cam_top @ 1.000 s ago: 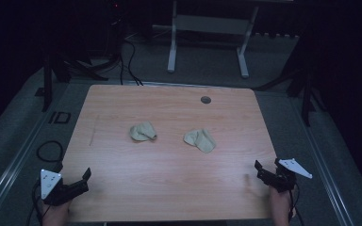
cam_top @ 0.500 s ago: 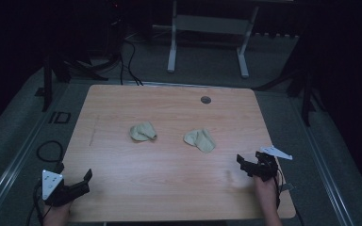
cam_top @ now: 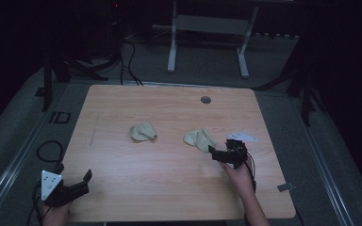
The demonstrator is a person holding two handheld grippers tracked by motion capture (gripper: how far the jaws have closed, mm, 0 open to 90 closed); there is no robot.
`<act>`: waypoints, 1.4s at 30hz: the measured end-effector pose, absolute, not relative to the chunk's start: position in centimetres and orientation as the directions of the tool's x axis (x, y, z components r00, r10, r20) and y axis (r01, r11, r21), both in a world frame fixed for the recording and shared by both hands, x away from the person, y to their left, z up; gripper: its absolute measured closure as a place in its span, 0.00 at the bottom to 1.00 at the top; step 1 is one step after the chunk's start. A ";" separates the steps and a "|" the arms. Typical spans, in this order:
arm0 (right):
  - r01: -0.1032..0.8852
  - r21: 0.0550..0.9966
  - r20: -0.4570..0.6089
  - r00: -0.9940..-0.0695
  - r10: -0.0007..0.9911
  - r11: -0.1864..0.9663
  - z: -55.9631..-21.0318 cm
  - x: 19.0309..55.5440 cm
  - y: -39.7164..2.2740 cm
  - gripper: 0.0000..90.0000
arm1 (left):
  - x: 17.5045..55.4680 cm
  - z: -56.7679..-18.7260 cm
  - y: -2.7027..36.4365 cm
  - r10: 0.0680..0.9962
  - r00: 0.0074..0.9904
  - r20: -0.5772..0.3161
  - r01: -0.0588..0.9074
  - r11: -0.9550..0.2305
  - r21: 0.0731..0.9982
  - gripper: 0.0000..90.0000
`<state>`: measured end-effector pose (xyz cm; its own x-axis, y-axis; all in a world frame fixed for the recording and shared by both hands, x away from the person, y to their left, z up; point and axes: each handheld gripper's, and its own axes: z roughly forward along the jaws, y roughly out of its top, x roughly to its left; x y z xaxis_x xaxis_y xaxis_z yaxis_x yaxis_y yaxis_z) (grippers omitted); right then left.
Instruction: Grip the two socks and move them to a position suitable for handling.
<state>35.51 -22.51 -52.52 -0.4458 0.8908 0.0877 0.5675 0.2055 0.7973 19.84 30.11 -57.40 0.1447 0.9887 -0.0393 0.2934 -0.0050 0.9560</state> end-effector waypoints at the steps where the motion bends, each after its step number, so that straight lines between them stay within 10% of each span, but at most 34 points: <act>1: 0.568 0.797 0.088 -0.446 0.891 0.206 -52.5 35.5 -22.5 0.17 | 19.8 -57.4 30.1 0.989 0.145 -0.039 0.293 -0.005 0.956 0.00; 33: 0.643 0.697 -0.051 -0.398 0.916 0.318 -56.1 42.2 -14.5 0.43 | 19.7 -57.2 29.9 0.983 0.180 -0.041 0.286 -0.012 0.958 0.00; 42: 0.615 0.710 -0.067 -0.425 0.903 0.342 -56.1 41.8 -14.2 0.78 | 19.7 -57.2 29.7 0.980 0.193 -0.039 0.281 -0.017 0.959 0.00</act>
<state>41.81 -14.25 -56.06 -0.4253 0.9026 -0.0668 0.6148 0.3423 0.7105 19.75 29.73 -57.18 0.1929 0.9804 -0.0393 0.2813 -0.0169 0.9595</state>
